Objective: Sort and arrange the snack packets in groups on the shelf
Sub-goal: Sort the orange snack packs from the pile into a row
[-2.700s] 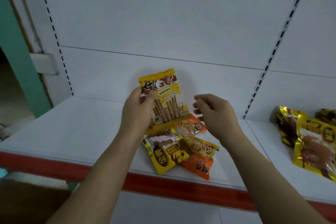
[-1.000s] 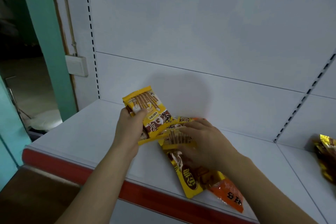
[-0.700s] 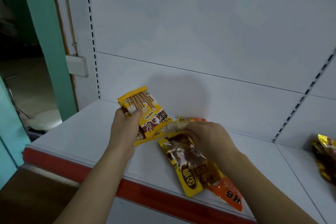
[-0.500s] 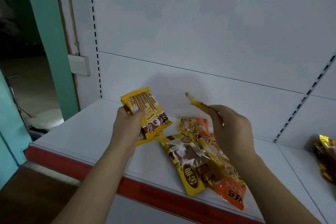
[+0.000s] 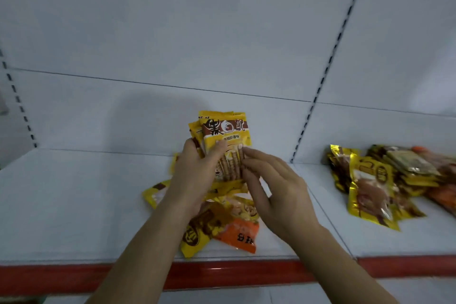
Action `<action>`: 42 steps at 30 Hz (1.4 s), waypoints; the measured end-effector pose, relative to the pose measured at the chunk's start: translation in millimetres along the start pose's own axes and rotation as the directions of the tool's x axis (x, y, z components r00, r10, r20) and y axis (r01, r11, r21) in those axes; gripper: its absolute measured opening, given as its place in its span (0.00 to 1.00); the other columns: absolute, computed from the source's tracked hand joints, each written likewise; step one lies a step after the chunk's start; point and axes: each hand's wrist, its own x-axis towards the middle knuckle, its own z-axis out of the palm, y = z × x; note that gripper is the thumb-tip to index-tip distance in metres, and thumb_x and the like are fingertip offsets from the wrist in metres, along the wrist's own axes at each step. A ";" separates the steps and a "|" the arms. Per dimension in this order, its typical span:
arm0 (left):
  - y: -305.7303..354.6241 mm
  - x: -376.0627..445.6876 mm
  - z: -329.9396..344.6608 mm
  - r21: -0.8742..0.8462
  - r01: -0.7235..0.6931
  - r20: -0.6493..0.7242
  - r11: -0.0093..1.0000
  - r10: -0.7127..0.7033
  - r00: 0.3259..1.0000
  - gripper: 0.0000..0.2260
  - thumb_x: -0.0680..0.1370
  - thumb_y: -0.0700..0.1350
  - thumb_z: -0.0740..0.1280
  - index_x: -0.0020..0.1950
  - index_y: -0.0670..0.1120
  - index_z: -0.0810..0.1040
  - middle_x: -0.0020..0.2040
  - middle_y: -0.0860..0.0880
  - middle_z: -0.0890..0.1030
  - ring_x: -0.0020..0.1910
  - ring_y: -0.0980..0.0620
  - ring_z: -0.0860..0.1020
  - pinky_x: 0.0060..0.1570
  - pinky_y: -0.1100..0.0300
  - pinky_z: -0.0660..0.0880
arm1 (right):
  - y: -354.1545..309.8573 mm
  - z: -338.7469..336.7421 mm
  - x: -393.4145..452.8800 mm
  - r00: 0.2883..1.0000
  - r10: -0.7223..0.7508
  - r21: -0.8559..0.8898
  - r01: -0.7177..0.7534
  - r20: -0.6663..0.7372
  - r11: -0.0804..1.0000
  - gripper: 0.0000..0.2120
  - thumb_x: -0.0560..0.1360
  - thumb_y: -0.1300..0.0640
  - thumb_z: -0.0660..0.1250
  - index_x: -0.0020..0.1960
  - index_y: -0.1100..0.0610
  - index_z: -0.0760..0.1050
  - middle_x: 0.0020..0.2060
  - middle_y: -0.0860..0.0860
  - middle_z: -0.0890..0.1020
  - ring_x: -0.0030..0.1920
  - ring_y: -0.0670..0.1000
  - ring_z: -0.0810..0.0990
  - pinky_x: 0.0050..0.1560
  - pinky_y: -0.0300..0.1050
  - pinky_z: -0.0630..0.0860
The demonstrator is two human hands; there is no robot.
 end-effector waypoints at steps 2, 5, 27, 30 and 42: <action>-1.6 -5.9 31.7 -0.014 0.001 0.079 1.000 0.000 0.997 0.11 0.79 0.56 0.71 0.59 0.55 0.78 0.53 0.56 0.85 0.51 0.55 0.85 0.52 0.51 0.81 | 9.7 -24.3 -10.3 0.972 0.233 -0.018 -0.234 -0.017 0.972 0.17 0.82 0.51 0.64 0.69 0.55 0.75 0.65 0.48 0.79 0.60 0.47 0.80 0.56 0.45 0.79; -1.7 -19.3 86.0 -0.038 0.030 0.199 0.999 -0.022 0.980 0.10 0.80 0.54 0.70 0.59 0.56 0.76 0.50 0.56 0.86 0.46 0.56 0.86 0.45 0.54 0.80 | 28.5 -59.1 -28.1 0.899 0.438 -0.022 -0.438 -0.018 0.899 0.21 0.83 0.48 0.60 0.75 0.51 0.68 0.44 0.45 0.83 0.41 0.43 0.80 0.38 0.45 0.78; 0.5 -26.7 460.1 0.290 -0.087 0.273 0.953 0.004 0.962 0.15 0.83 0.54 0.65 0.66 0.48 0.74 0.51 0.55 0.79 0.44 0.61 0.75 0.37 0.62 0.70 | 302.6 -287.7 -76.9 0.636 0.771 -0.006 -0.772 -0.032 0.636 0.22 0.82 0.47 0.62 0.75 0.49 0.69 0.44 0.39 0.77 0.33 0.37 0.74 0.33 0.27 0.70; -3.9 -9.0 477.7 0.464 -0.187 0.296 0.866 0.048 0.954 0.11 0.84 0.52 0.62 0.60 0.48 0.78 0.49 0.53 0.80 0.41 0.58 0.76 0.38 0.60 0.72 | 331.8 -280.9 -64.9 0.658 0.753 -0.147 -0.744 0.009 0.652 0.21 0.82 0.48 0.60 0.73 0.53 0.71 0.50 0.51 0.84 0.41 0.50 0.82 0.44 0.47 0.80; -19.1 3.5 490.5 0.662 -0.292 0.276 0.690 0.137 0.951 0.15 0.85 0.55 0.60 0.60 0.46 0.77 0.54 0.48 0.82 0.50 0.47 0.79 0.52 0.49 0.78 | 366.6 -265.6 -63.7 0.755 0.636 -0.529 -0.477 0.162 0.702 0.18 0.83 0.52 0.52 0.56 0.58 0.78 0.52 0.55 0.79 0.59 0.57 0.73 0.61 0.51 0.71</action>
